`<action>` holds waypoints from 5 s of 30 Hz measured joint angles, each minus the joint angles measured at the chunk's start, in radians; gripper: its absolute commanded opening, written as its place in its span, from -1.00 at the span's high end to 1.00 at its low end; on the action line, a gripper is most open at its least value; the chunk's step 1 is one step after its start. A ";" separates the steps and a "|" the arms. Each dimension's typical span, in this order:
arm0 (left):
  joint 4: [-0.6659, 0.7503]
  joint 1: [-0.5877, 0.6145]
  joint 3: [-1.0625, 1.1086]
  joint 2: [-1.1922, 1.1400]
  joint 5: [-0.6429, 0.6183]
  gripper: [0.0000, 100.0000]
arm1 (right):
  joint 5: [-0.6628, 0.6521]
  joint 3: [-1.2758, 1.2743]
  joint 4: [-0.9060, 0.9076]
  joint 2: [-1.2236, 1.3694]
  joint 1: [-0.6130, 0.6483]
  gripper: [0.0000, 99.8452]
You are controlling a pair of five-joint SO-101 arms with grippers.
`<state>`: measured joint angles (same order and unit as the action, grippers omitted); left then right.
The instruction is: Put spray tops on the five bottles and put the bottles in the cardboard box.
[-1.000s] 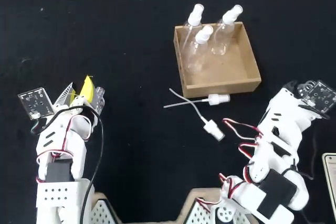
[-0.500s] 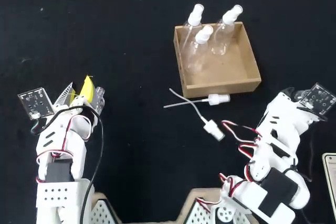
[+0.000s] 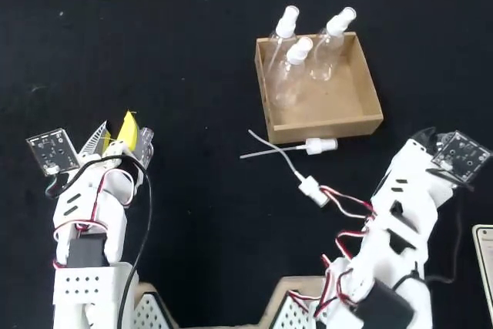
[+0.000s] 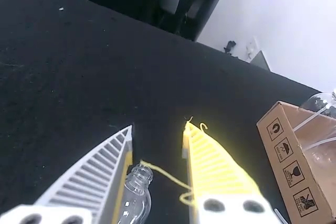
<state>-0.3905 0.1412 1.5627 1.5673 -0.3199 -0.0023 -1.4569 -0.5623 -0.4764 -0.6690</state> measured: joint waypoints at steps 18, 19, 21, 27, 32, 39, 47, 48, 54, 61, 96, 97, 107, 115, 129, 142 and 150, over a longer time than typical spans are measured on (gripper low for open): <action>0.000 0.000 0.000 0.000 0.000 0.69 | -0.009 0.250 0.293 0.224 0.000 0.38; 0.000 0.000 0.000 0.000 0.000 0.69 | -0.009 0.253 0.293 0.226 0.000 0.38; 0.000 0.000 0.000 0.000 0.000 0.69 | -0.009 0.253 0.293 0.226 0.000 0.38; 0.000 0.000 0.000 0.000 0.000 0.69 | -0.009 0.244 0.293 0.175 0.000 0.38; 0.000 0.000 0.000 0.000 0.000 0.69 | -0.009 0.192 0.293 0.072 0.000 0.38; 0.000 0.000 0.000 0.000 0.000 0.69 | -0.009 0.161 0.293 0.032 0.000 0.38; 0.000 0.000 0.000 0.000 0.000 0.69 | -0.025 0.152 0.302 0.031 0.002 0.38; 0.000 0.000 0.000 0.000 0.000 0.69 | -0.038 0.152 0.311 0.031 0.011 0.38; 0.000 0.000 0.000 0.000 0.000 0.69 | -0.057 0.146 0.327 0.031 0.038 0.38; 0.000 0.000 0.000 0.000 0.000 0.69 | -0.063 0.146 0.327 0.031 0.038 0.38; 0.000 0.000 0.000 0.000 0.000 0.69 | -0.063 0.146 0.327 0.031 0.032 0.48; 0.000 0.000 0.000 0.000 0.000 0.69 | -0.063 0.146 0.327 0.031 0.032 0.53; 0.000 0.000 0.000 0.000 0.000 0.69 | -0.063 0.146 0.302 0.031 0.029 0.65; 0.000 0.000 0.000 0.000 0.000 0.69 | -0.063 0.160 0.302 0.031 0.005 0.65; -0.060 -0.187 -0.006 0.000 0.203 0.69 | -0.063 0.517 1.220 -0.410 -0.014 0.65; -0.328 -0.575 -0.173 -0.126 0.514 0.68 | -0.092 0.671 1.699 -0.456 0.026 0.65; -0.339 -0.761 -0.417 -0.637 0.546 0.68 | -0.213 0.687 1.841 -0.456 0.026 0.65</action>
<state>-0.7296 -0.6199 1.1454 0.9306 0.2263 -0.2156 -0.7695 1.2789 -0.9321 -0.6429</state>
